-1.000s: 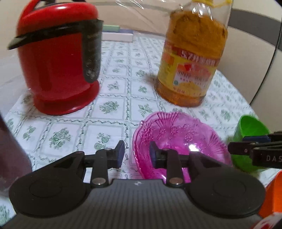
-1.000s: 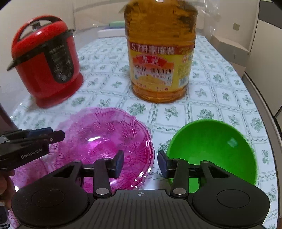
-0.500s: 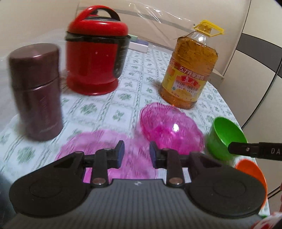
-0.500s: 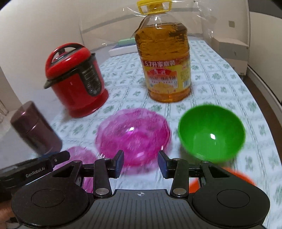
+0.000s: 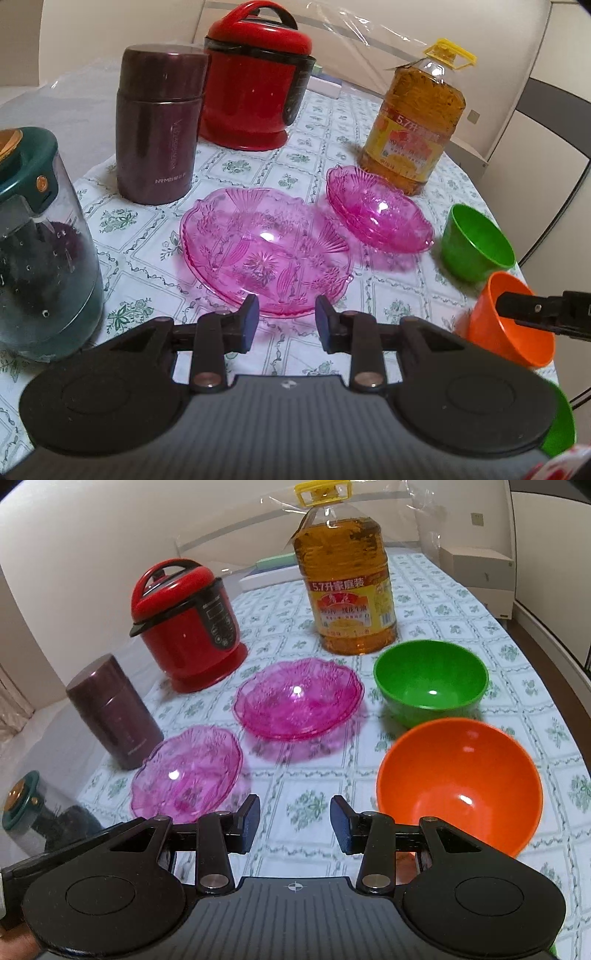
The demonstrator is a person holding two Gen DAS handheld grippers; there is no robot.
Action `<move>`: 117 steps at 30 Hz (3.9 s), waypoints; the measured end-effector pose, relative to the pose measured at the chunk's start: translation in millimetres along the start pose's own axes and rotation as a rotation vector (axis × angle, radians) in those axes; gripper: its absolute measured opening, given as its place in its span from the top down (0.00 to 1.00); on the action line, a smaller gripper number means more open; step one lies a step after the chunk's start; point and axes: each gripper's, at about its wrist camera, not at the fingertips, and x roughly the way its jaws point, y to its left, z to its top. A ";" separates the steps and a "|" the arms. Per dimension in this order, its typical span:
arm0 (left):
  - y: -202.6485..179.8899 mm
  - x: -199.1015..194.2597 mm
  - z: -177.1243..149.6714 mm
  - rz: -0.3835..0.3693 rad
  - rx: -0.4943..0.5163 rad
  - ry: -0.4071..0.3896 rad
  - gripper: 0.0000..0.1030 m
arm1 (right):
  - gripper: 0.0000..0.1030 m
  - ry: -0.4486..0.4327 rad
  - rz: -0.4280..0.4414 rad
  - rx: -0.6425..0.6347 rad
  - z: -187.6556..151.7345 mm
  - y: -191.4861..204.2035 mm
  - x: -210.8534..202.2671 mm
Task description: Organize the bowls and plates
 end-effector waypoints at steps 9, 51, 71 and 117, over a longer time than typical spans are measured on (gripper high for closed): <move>-13.3 39.3 52.0 -0.023 0.066 -0.039 0.72 | 0.59 -0.013 -0.006 -0.050 21.5 0.9 28.1; -48.8 222.0 141.6 -0.154 0.206 0.043 0.93 | 0.81 0.065 0.016 -0.120 91.0 -14.2 166.8; -34.6 141.7 114.7 -0.132 0.098 0.007 0.93 | 0.80 0.059 -0.011 -0.024 81.6 -31.2 127.3; 49.3 24.0 3.5 0.165 -0.193 -0.050 0.40 | 0.57 0.052 0.018 -0.006 -9.1 29.3 60.6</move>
